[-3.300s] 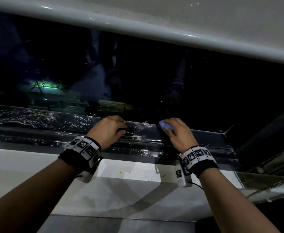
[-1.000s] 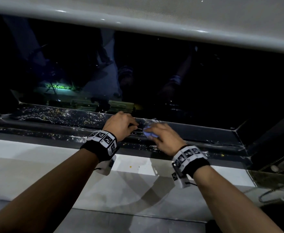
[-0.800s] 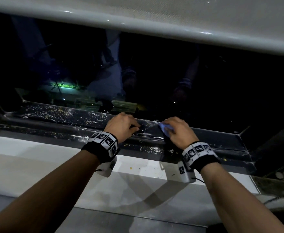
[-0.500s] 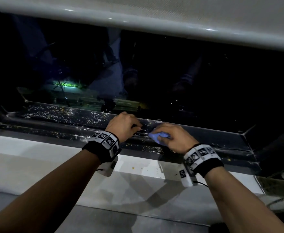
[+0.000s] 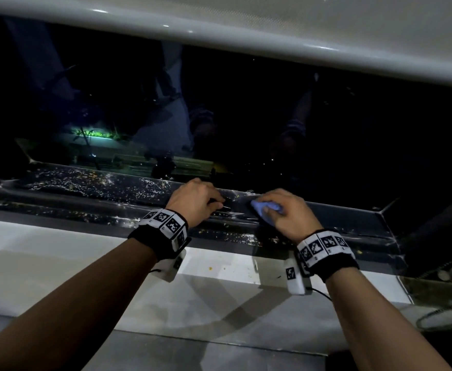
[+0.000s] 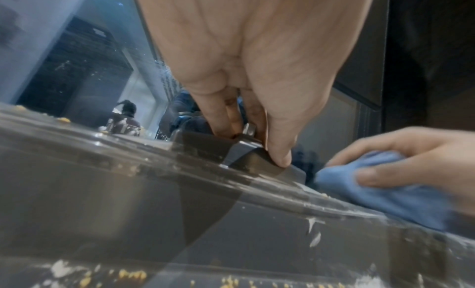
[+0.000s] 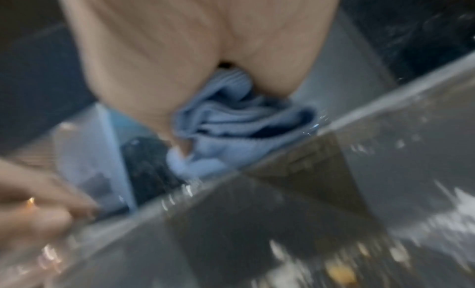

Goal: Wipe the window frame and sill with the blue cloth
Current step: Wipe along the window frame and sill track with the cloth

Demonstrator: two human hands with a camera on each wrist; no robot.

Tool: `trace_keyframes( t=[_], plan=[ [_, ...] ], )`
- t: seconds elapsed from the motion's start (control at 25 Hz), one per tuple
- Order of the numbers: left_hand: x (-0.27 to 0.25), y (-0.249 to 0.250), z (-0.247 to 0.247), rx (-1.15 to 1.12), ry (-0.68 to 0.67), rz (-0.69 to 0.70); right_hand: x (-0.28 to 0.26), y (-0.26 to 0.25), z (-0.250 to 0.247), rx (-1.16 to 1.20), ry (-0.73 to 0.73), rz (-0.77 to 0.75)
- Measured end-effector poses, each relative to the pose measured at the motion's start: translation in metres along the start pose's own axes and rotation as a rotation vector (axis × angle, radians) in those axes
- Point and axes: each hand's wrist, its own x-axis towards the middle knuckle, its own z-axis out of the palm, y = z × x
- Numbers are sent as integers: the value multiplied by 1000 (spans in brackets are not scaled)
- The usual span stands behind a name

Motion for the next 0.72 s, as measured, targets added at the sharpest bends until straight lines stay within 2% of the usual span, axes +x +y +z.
trace_keyframes(
  t=[0.08,0.12,0.24,0.28,0.36,0.44,0.52,0.56,0.64,0.72],
  plan=[
    [0,-1,0,-1,5,11,0,0,11,-187,102,95],
    [-1,-1,-1,0,-5,18,-1,-6,26,-260,69,78],
    [1,-3,-6,18,-58,62,-2,-26,36,-155,-121,-53],
    [2,-3,-8,21,-74,82,2,-25,25,-93,-123,-44],
    [0,-4,-9,20,-76,98,11,-17,5,-79,-19,28],
    [-2,-5,-8,24,-52,101,19,-13,-2,-286,80,43],
    [-3,-5,-6,27,-44,107,23,-13,15,-565,41,-14],
    [-3,-4,-6,25,-46,111,24,-15,23,-622,16,-19],
    [-1,-5,-8,29,-51,113,25,-19,32,-557,20,28],
    [0,-5,-9,38,-65,110,23,-26,29,-321,-24,20]
  ],
)
